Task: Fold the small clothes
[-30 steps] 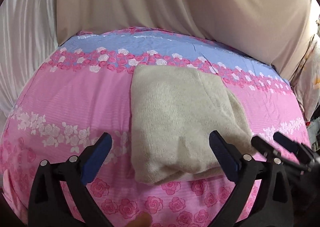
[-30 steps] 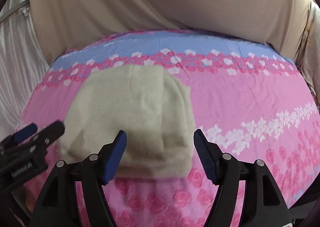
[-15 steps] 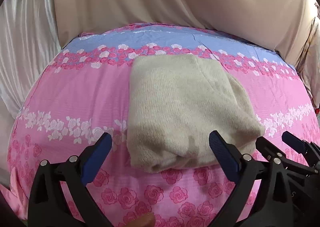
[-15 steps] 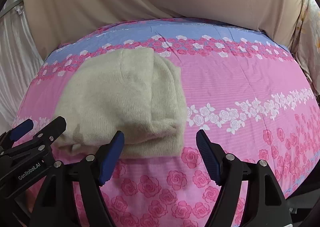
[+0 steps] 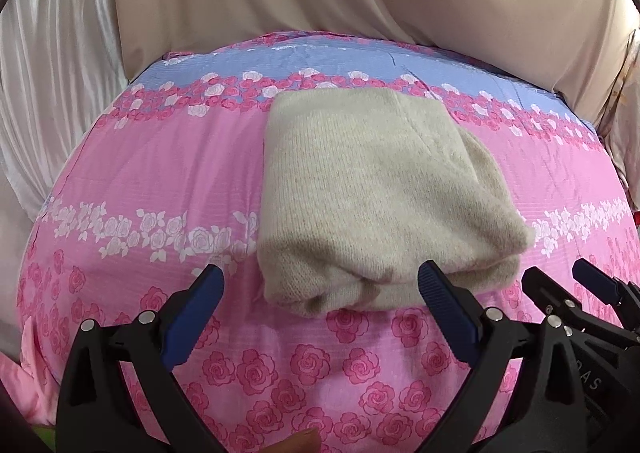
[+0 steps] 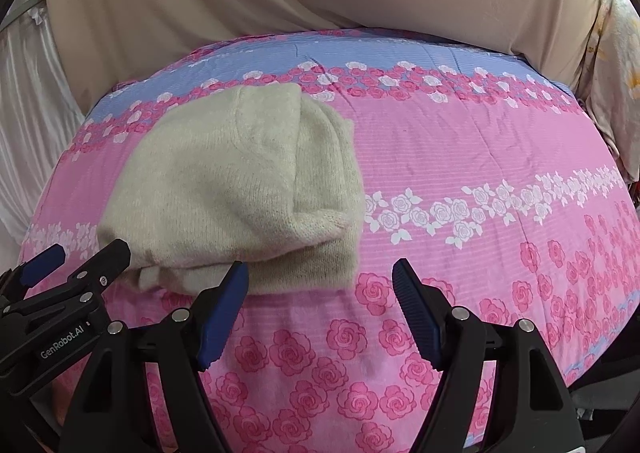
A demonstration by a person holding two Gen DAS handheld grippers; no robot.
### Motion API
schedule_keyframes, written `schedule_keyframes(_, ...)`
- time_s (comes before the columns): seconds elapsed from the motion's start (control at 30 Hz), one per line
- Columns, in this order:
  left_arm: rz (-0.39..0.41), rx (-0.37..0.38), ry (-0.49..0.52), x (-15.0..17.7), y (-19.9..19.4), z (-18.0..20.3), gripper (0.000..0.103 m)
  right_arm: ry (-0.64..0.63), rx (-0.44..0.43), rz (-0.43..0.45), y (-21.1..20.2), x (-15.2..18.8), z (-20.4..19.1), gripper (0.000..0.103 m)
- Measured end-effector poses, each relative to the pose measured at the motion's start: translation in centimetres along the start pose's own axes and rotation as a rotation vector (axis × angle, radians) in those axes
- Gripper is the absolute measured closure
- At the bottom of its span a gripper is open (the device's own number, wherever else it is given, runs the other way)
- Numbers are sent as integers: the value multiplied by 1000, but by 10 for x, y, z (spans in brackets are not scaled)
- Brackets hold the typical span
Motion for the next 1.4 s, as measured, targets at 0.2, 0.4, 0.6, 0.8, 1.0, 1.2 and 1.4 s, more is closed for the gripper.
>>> schedule_keyframes(0.2,-4,-12,4,3,-1,1,8,4,2,-2,-1,3,0,31)
schedule_keyframes(0.4,-12,-34,-16,5,-1,-4,8,8,2,-1,-2,6,0,31)
schedule_keyframes(0.6,-8,-42,-10,5,-2,-4,8,7,1,-1,-2,7,-1,31)
schedule_keyframes(0.8,4,-36,11,4,-4,-1,8,3,1,-1,-2,5,-3,31)
schedule_keyframes(1.0,3,-37,19,4,-4,2,8,1,0,-2,-1,5,-6,31)
schedule_keyframes(1.2,4,-40,32,4,-3,3,8,-5,-1,-5,0,5,-10,31)
schedule_keyframes(1.4,3,-49,37,5,-2,3,8,-8,-1,-7,1,5,-13,31)
Point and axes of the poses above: each gripper's, at about its wrist camera, not at the fingertips, and y roughly the way its jaws point, z to its right, x to its underside, the point moved 5 cm from there along y, roughly the way its jaws point, and after that the axes turned 4 degrees about -z, right-handed, at the moved point
